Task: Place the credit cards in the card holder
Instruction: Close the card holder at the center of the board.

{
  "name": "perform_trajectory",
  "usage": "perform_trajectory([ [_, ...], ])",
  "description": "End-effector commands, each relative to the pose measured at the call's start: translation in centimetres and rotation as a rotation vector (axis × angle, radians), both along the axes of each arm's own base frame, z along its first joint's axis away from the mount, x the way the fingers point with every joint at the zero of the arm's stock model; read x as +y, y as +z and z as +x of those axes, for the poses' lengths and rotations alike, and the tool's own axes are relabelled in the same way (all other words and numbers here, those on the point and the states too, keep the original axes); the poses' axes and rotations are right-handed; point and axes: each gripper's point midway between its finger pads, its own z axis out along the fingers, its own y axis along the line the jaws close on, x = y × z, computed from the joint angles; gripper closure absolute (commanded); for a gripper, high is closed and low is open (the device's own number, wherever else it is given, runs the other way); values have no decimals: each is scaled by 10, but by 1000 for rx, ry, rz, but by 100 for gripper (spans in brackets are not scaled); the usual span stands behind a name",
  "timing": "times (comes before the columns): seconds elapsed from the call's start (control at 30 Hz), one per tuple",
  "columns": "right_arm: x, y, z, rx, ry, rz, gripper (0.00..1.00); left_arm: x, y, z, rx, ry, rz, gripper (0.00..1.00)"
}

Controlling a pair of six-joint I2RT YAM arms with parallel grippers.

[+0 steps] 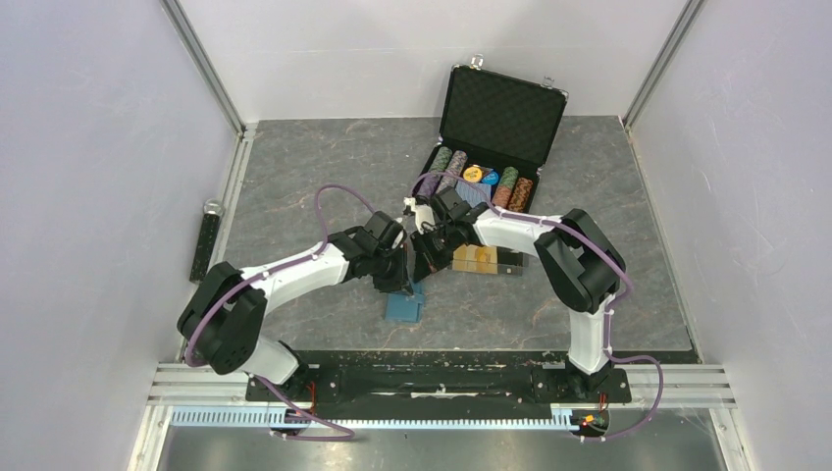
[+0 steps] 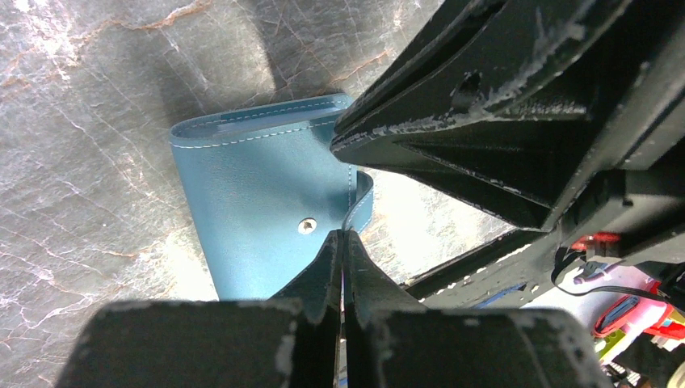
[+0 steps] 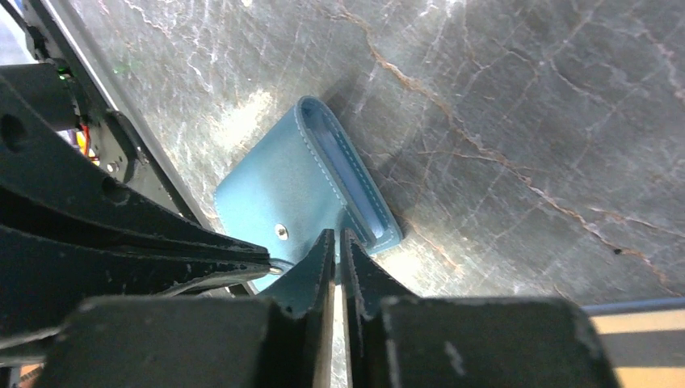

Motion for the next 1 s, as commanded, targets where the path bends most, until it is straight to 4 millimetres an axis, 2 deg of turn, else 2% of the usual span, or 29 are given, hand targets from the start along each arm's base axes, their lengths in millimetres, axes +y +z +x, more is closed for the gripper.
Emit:
perform_trajectory([
  [0.0,12,34,20,-110,4,34,87,-3,16,4,-36,4,-35,98],
  [0.1,18,52,27,-136,6,63,83,2,18,3,-40,2,-18,98],
  [0.23,28,61,24,-119,27,102,86,11,14,-2,-36,15,14,98],
  [0.37,35,49,11,-70,61,98,100,18,5,-9,-19,37,26,98],
  [0.57,48,33,-9,7,107,137,100,22,-4,-14,-2,63,6,98],
  [0.7,51,21,-14,43,112,135,100,23,-4,-14,0,69,6,98],
  [0.87,36,-6,-20,73,107,29,100,22,0,-10,-8,75,-13,98],
  [0.97,25,-22,-21,59,109,-52,100,18,10,-3,-37,71,-44,98],
])
